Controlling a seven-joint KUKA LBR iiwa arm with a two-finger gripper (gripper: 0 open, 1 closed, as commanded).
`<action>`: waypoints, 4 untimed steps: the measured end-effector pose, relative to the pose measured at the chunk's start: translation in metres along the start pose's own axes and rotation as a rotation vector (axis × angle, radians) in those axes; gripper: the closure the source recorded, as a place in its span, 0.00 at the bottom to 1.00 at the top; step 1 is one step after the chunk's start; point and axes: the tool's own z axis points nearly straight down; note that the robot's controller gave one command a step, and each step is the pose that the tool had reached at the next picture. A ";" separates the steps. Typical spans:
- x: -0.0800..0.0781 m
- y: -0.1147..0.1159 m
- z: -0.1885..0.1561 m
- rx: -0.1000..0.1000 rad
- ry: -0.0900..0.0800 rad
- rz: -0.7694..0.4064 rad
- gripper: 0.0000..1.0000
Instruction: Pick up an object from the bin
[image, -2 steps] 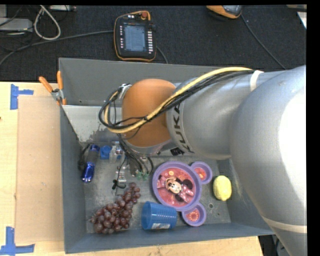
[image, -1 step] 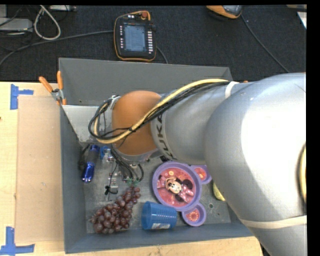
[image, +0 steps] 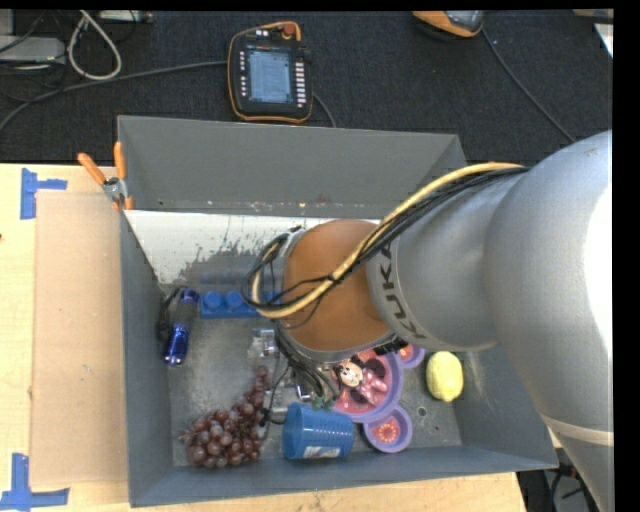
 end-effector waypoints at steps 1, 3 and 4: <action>0.027 0.014 0.040 -0.003 -0.004 -0.160 0.00; 0.001 0.016 -0.065 -0.003 0.002 -0.080 0.00; -0.003 -0.009 -0.089 0.002 0.008 0.010 0.00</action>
Offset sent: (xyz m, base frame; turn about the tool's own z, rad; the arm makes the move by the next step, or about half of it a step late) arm 0.0227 0.0057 -0.0395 0.0059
